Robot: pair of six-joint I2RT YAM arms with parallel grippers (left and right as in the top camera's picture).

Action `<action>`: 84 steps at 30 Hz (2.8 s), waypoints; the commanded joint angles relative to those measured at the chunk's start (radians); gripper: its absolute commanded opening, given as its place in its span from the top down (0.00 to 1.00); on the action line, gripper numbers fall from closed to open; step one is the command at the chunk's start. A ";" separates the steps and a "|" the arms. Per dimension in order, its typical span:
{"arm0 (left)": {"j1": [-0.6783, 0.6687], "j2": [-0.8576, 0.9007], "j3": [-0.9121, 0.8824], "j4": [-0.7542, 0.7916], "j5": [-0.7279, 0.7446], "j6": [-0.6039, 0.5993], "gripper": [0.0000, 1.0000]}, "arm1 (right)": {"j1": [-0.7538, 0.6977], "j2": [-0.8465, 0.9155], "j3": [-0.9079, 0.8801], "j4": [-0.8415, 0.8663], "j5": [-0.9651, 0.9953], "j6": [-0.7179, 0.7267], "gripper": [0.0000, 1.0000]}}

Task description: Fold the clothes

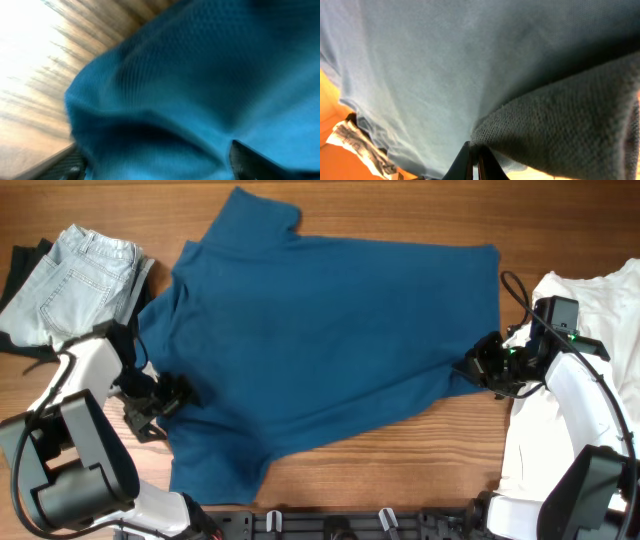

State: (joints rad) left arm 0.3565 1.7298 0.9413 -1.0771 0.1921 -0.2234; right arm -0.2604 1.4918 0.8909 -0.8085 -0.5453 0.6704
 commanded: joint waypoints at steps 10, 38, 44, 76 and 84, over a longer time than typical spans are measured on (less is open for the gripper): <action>0.048 -0.021 0.156 -0.182 0.178 0.060 0.96 | 0.004 -0.010 0.008 -0.243 0.293 -0.165 0.96; -0.036 -0.054 0.125 -0.003 -0.051 0.080 0.39 | 0.003 -0.009 -0.125 -0.092 0.343 -0.145 0.38; -0.036 -0.054 -0.036 0.151 -0.043 0.031 0.58 | 0.003 -0.009 -0.127 -0.086 0.328 -0.148 0.37; 0.003 -0.039 -0.057 0.256 -0.026 0.033 0.72 | 0.003 -0.009 -0.127 -0.081 0.305 -0.146 0.36; 0.004 -0.061 -0.010 0.142 -0.014 0.029 0.96 | 0.003 -0.009 -0.127 -0.078 0.306 -0.147 0.36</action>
State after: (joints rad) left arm 0.3603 1.6787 0.8921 -0.8829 0.1757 -0.1928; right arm -0.2596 1.4918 0.7681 -0.8890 -0.2279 0.5152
